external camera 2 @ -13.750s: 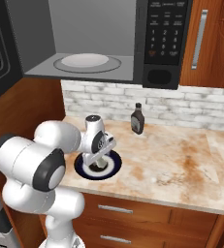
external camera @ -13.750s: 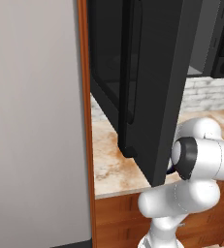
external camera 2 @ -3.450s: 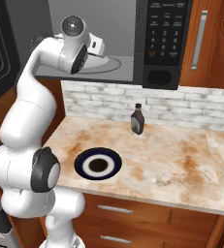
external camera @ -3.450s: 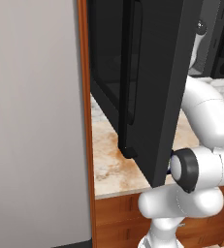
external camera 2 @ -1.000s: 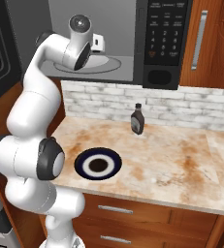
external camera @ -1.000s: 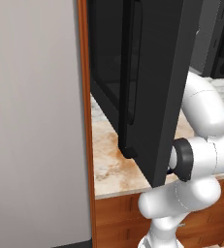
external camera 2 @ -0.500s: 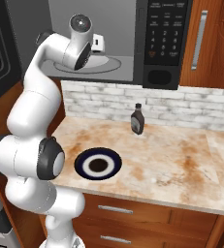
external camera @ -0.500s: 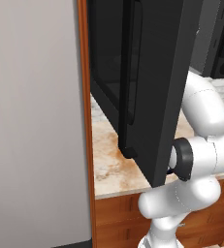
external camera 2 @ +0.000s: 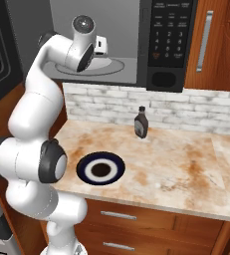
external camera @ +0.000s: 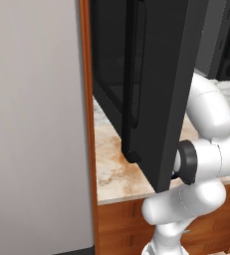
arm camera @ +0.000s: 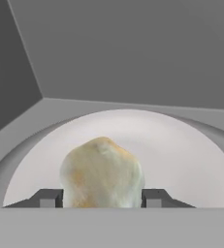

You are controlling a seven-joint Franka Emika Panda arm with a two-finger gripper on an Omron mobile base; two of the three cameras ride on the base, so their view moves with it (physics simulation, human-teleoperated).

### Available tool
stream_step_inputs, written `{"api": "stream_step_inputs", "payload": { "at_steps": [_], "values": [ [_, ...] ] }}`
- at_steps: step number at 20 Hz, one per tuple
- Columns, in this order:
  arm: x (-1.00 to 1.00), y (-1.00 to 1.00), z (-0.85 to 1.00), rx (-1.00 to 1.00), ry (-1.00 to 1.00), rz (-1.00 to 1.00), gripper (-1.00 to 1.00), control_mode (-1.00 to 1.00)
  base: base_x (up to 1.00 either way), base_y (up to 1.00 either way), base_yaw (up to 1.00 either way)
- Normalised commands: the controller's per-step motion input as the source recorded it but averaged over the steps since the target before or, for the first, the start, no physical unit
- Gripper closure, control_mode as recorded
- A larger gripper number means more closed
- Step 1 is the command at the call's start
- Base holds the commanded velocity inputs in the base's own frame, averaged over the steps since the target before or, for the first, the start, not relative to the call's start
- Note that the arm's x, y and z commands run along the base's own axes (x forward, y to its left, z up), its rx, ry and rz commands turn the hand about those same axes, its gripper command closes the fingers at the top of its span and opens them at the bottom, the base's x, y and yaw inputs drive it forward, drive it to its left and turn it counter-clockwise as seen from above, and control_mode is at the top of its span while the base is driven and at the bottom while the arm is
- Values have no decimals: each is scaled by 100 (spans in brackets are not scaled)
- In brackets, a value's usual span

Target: Pick the garlic from the counter and place it in the microwave. Then turn on the microwave.

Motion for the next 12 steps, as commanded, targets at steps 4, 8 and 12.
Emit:
{"api": "stream_step_inputs", "payload": {
  "at_steps": [4, 8, 12],
  "values": [
    [8, 0, 0, 0, 0, 0, 100, -100, 0, 0, 0],
    [8, 0, 0, 0, 0, 0, 100, -100, 0, 0, 0],
    [10, 0, 0, 0, 0, 0, 100, -100, 0, 0, 0]
  ]
}}
